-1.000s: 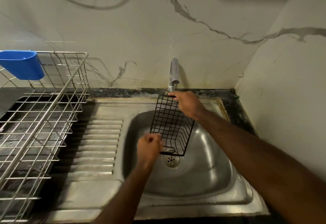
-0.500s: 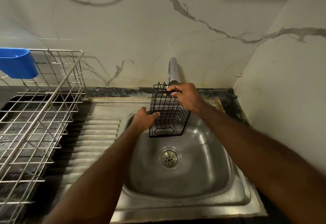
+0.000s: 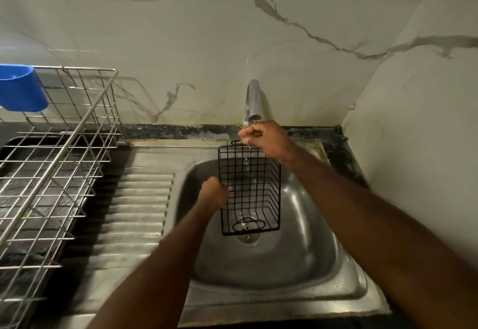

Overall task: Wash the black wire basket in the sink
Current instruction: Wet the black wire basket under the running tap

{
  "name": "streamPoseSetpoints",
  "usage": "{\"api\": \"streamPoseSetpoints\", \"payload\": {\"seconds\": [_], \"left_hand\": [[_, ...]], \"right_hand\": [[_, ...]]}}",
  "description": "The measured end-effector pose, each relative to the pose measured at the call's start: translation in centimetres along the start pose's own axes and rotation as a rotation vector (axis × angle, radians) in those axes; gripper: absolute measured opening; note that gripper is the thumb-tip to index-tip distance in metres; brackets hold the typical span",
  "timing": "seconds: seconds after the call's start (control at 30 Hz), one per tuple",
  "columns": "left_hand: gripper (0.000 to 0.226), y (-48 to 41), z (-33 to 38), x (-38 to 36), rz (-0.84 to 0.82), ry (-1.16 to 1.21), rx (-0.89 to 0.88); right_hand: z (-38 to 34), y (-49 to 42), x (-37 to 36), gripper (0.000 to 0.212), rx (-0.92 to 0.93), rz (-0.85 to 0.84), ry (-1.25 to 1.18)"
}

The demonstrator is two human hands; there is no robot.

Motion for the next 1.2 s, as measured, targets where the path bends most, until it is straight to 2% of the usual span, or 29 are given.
{"api": "streamPoseSetpoints", "payload": {"seconds": [0.07,0.2,0.3,0.4,0.5,0.67,0.8,0.9,1.0,1.07,1.2], "left_hand": [[0.021,0.8,-0.4,-0.7,-0.04,0.008,0.012],[0.027,1.9,-0.9,-2.0,-0.101,0.068,0.042],[0.028,2.4,-0.6,-2.5,-0.056,0.248,0.103],[0.02,3.1,-0.2,-2.9,-0.019,0.427,0.206],[0.013,3.4,0.1,-2.9,0.009,0.59,0.253],[0.013,3.1,-0.2,-2.6,0.042,0.631,0.255],[0.012,3.4,-0.2,-2.6,0.057,0.677,0.261],[0.012,3.7,-0.4,-2.9,0.055,0.707,0.265],[0.019,3.7,-0.5,-3.0,0.045,0.732,0.258],[0.021,3.8,-0.5,-3.0,0.037,0.748,0.253],[0.023,3.8,-0.4,-2.9,0.034,0.756,0.263]], "right_hand": [[0.5,-0.1,0.0,0.022,-0.031,0.028,-0.038],[1.3,-0.5,0.0,0.014,-0.155,0.076,-0.283],[1.4,-0.6,-0.2,0.012,-0.247,0.005,-0.462],[1.1,-0.7,-0.5,0.009,-0.289,-0.044,-0.499],[0.8,-0.9,-0.5,0.011,-0.302,-0.01,-0.508],[0.8,-1.8,1.1,0.015,-0.293,0.17,-0.348],[0.6,-3.4,2.1,0.021,-0.246,0.245,-0.217],[0.1,-4.5,1.9,0.004,-0.213,0.197,-0.064],[-0.3,-5.2,1.3,0.013,-0.2,0.121,0.093],[-0.5,-5.5,0.8,0.005,-0.226,0.065,0.136],[0.2,-6.2,0.1,0.025,-0.291,-0.035,0.15]]}}
Point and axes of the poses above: each hand's wrist, its own y-axis away from the middle knuckle, its own x-axis out of the back of the hand, z = x × y, the point moved 2 cm from there along -y, towards the middle knuckle, and after that the axes turned 14 degrees about -x, right-handed, at the moved point
